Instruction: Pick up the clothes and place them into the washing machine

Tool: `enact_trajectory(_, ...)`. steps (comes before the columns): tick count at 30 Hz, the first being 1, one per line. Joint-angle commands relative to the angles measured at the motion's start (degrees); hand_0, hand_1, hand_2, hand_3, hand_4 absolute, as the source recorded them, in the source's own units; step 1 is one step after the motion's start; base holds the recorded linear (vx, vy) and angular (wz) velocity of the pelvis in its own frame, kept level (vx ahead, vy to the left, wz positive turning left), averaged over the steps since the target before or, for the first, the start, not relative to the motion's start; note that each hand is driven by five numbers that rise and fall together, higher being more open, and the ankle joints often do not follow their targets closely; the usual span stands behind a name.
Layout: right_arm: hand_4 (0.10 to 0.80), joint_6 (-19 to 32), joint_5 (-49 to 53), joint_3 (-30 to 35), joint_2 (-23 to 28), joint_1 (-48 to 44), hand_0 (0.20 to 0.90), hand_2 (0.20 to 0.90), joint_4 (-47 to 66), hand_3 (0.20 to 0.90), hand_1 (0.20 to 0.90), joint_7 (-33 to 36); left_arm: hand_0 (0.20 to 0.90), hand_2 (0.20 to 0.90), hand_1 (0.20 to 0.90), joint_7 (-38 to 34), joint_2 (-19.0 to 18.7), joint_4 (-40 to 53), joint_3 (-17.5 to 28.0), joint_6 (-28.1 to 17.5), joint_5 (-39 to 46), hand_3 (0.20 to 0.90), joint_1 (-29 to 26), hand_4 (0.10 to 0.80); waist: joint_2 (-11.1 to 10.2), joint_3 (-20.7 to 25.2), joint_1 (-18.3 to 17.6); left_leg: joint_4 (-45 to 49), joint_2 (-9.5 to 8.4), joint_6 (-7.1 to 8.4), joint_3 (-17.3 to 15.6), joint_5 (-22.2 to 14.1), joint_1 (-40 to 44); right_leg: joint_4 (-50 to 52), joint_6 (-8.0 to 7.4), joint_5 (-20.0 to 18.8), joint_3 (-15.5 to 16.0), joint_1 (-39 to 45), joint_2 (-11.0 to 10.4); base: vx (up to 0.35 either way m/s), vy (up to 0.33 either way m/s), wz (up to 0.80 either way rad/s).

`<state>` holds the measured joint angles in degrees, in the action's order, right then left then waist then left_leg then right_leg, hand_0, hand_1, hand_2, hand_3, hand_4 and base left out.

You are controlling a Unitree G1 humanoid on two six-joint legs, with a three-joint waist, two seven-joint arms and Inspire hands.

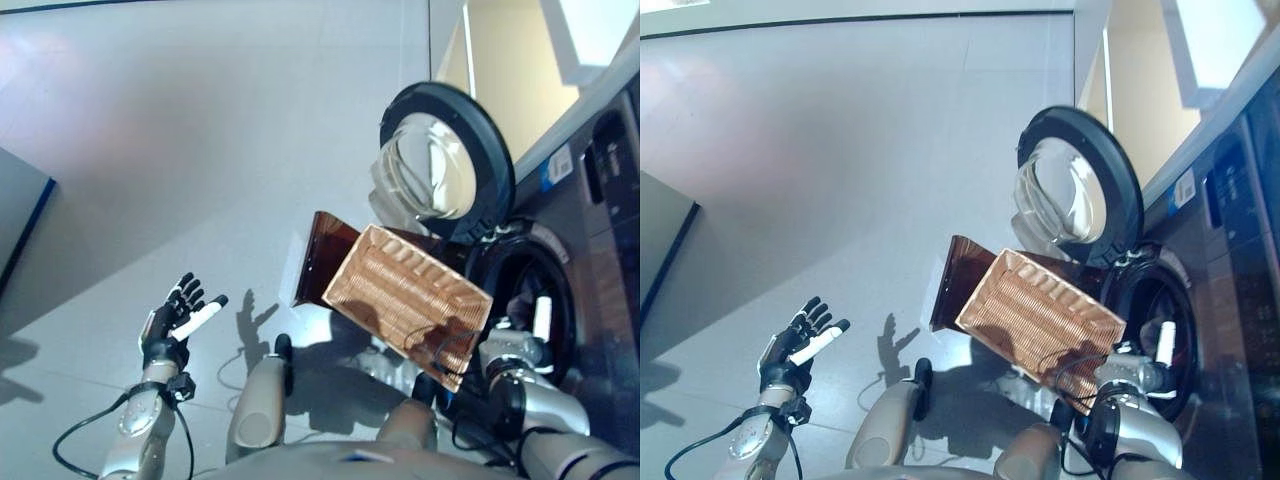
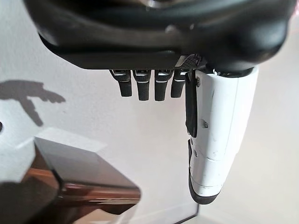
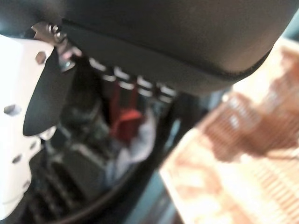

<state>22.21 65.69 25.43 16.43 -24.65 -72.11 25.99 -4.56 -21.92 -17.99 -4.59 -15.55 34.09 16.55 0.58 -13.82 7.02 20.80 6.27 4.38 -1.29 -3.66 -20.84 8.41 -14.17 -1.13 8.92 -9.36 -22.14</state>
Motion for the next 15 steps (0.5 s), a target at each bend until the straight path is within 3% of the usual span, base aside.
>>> enact_trajectory(1, 0.8, 2.0, -6.0, -2.5, 1.7, 1.6, 0.9, 0.9, -0.1, 0.9, 0.9, -1.6, 0.9, 0.9, 0.9, -0.8, -0.2, 1.8, 5.5, -4.9, -2.8, 0.9, -0.1, 0.8, -1.2, 3.8, 1.3, -11.5, 2.92, 2.26, 0.7, 6.2, 5.7, -2.3, -0.36, -5.1, 3.0, 3.0, -1.0, 0.158, -0.027, -0.11)
enact_trajectory(5, 0.8, -0.2, -12.8, -7.1, -2.6, 5.2, 0.9, 0.9, 0.8, 0.9, 0.9, -2.7, 0.9, 0.9, 0.9, -1.0, 1.6, -1.1, 6.0, -4.8, -4.7, 0.9, -0.4, 0.8, -3.0, 6.3, 0.9, -14.5, 3.95, 2.5, -0.6, 6.2, 10.8, -5.3, -0.76, -6.5, 3.5, 7.0, 0.1, 0.144, 0.002, -0.09)
enact_trajectory(15, 0.8, -2.8, -22.9, -15.2, -7.3, 10.1, 0.9, 0.9, 4.0, 0.9, 0.9, -5.4, 0.9, 0.9, 0.9, -0.7, 3.7, -2.9, 6.5, -4.7, -7.0, 0.9, 1.0, 0.8, -4.9, 10.0, 0.5, -18.5, 4.98, 2.57, -3.3, 6.3, 18.5, -8.0, -0.83, -7.8, 2.4, 11.3, 1.5, 0.094, 0.006, -0.16)
